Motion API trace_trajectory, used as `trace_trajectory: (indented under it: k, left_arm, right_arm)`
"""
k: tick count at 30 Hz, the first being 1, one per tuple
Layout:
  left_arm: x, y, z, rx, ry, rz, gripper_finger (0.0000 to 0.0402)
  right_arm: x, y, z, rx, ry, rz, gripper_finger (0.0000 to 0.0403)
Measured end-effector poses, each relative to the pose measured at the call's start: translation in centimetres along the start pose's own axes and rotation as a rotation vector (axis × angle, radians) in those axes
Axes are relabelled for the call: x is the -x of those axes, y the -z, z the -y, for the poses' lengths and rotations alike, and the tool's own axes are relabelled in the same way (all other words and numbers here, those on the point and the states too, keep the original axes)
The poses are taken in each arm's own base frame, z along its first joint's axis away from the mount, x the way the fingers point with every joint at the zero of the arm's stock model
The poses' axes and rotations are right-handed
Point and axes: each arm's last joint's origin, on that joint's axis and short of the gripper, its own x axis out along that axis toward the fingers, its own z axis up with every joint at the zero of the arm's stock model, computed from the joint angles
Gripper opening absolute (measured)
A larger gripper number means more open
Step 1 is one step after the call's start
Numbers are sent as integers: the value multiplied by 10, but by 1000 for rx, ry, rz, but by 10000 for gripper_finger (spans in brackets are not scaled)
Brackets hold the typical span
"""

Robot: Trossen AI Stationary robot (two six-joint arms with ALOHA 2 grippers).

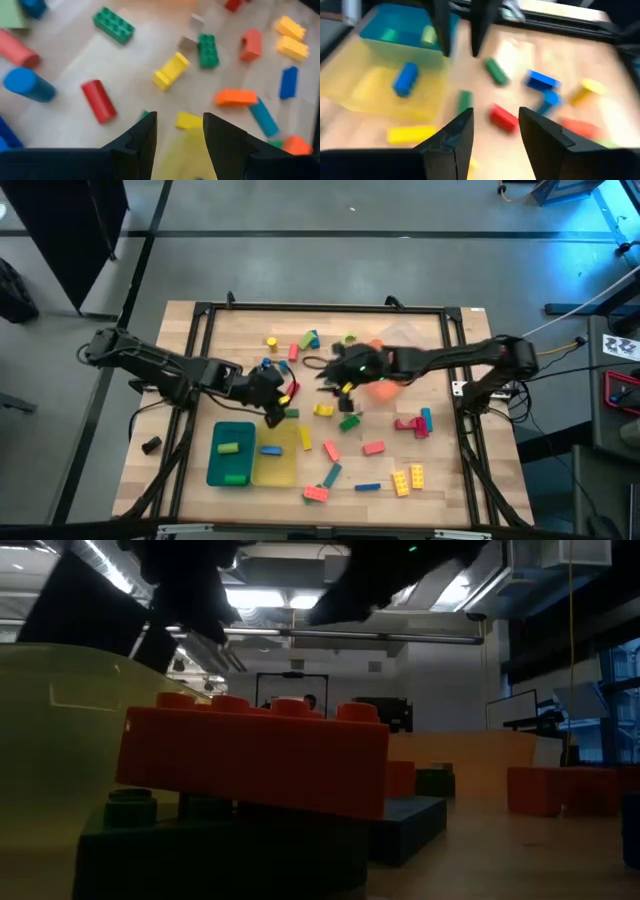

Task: Sort blocks by size
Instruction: Put the blue rectangle game piece into the yellow bin

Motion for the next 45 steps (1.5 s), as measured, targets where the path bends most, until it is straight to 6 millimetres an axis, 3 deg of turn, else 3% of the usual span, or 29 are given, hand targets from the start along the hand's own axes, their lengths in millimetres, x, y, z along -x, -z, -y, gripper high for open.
trace_trajectory:
  k: [8,14,27,38,45]
  left_arm:
    - [-4,-11,-16,9,-59,11,145]
    - [-6,-13,-36,119,-166,-46,145]
    - [-10,-12,-77,245,-449,-160,145]
    - [-43,6,-103,314,-582,-235,145]
    - [-54,5,-111,311,-539,-169,145]
  right_arm:
    - [90,-3,14,-3,198,-113,159]
    - [127,1,13,-4,261,-158,159]
    - [135,10,11,-23,247,-239,159]
    - [135,12,10,-21,242,-264,159]
    - [135,13,10,-21,242,-266,159]
